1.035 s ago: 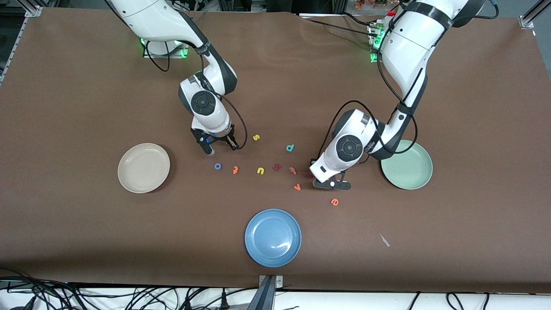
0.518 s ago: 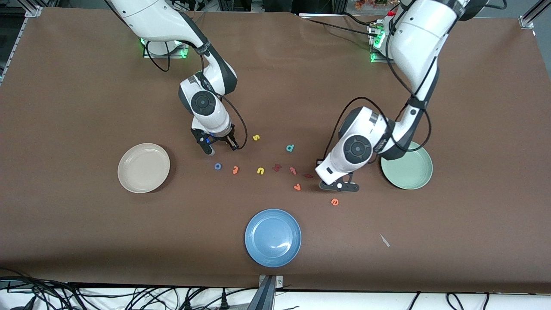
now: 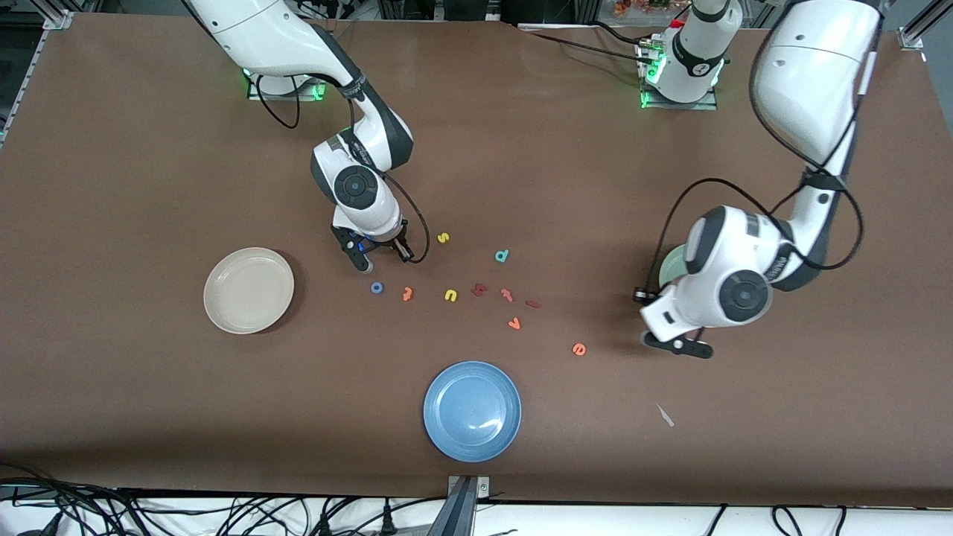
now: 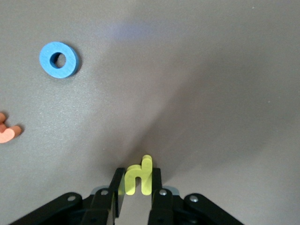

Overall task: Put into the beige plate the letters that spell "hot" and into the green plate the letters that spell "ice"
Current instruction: 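Drop the c on the green plate while the right gripper carries the h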

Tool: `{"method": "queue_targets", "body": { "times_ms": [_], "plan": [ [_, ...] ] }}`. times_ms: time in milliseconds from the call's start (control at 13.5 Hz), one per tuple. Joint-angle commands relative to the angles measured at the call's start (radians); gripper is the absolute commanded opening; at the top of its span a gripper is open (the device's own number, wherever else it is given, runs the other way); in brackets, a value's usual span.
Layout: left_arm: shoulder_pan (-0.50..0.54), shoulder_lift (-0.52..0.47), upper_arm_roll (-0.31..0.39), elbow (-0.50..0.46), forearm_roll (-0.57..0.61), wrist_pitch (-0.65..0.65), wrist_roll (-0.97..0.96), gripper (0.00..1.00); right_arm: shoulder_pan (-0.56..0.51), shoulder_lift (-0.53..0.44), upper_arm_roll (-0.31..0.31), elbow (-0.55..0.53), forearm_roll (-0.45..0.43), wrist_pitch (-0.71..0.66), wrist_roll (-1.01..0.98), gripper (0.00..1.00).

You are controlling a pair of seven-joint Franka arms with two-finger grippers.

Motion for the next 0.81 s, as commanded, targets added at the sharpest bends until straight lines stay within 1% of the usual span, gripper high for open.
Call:
{"method": "queue_targets", "body": {
  "times_ms": [0,74,148,296,370,444,518,591,739],
  "plan": [
    [0.068,-0.013,-0.013,-0.045,0.031,-0.011,0.094,0.16,-0.009,0.017,0.005,0.027,0.011,-0.021,-0.018,0.25],
    [0.086,-0.010,-0.013,-0.062,0.031,-0.011,0.121,0.15,-0.009,0.003,0.005,0.028,0.010,-0.042,-0.031,0.25],
    [0.108,-0.007,-0.013,-0.079,0.031,-0.011,0.138,0.16,-0.009,-0.015,-0.002,0.041,0.011,-0.097,-0.080,0.26],
    [0.131,0.001,-0.013,-0.099,0.031,-0.011,0.139,0.16,-0.012,-0.052,-0.049,0.071,0.013,-0.261,-0.247,0.26],
    [0.133,0.005,-0.013,-0.110,0.031,-0.011,0.139,0.18,-0.012,-0.063,-0.077,0.090,0.011,-0.325,-0.318,0.26],
    [0.134,0.005,-0.013,-0.110,0.031,-0.011,0.138,0.37,-0.014,-0.084,-0.100,0.094,0.011,-0.373,-0.375,0.26],
    [0.134,0.004,-0.013,-0.110,0.031,-0.011,0.138,0.97,-0.014,-0.100,-0.126,0.103,0.011,-0.402,-0.454,0.26],
    [0.136,0.002,-0.013,-0.110,0.031,-0.013,0.138,1.00,-0.012,-0.115,-0.159,0.104,0.011,-0.438,-0.535,0.26],
    [0.131,-0.005,-0.016,-0.102,0.029,-0.014,0.127,1.00,-0.012,-0.127,-0.225,0.104,0.007,-0.484,-0.730,0.26]
  ]
}}
